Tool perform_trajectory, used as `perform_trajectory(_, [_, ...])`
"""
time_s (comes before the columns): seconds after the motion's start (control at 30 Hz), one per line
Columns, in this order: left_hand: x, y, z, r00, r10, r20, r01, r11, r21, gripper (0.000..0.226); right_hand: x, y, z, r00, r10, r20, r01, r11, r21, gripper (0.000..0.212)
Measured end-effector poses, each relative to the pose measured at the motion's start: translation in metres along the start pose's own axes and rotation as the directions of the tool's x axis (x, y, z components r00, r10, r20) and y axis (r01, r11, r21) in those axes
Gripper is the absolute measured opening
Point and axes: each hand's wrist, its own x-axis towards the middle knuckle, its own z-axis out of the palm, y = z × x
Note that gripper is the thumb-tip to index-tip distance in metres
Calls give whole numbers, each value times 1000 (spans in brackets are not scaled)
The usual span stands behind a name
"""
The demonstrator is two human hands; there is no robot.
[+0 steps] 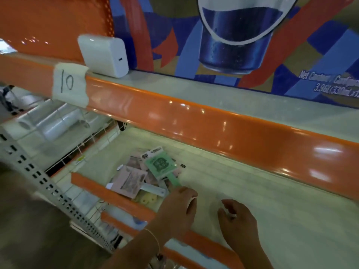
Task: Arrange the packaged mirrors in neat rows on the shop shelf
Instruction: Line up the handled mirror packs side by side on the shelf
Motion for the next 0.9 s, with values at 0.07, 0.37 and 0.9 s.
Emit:
perform_trajectory(0.07, [5,-10,-13,999,-17,-36,18,1000,15,31,5,-11,7,1000,-16,21,16,1000,0,26])
perform_trajectory(0.37, [6,-118,-91,912,-308,-273,380,884,272,49,23,-91,72,992,-61,108,67,996,-56,39])
perform_trajectory(0.9, [18,-177,-94,995,-91,38,83,979,186,72,18,-134,137,996,85,7,-81,972,-221,64])
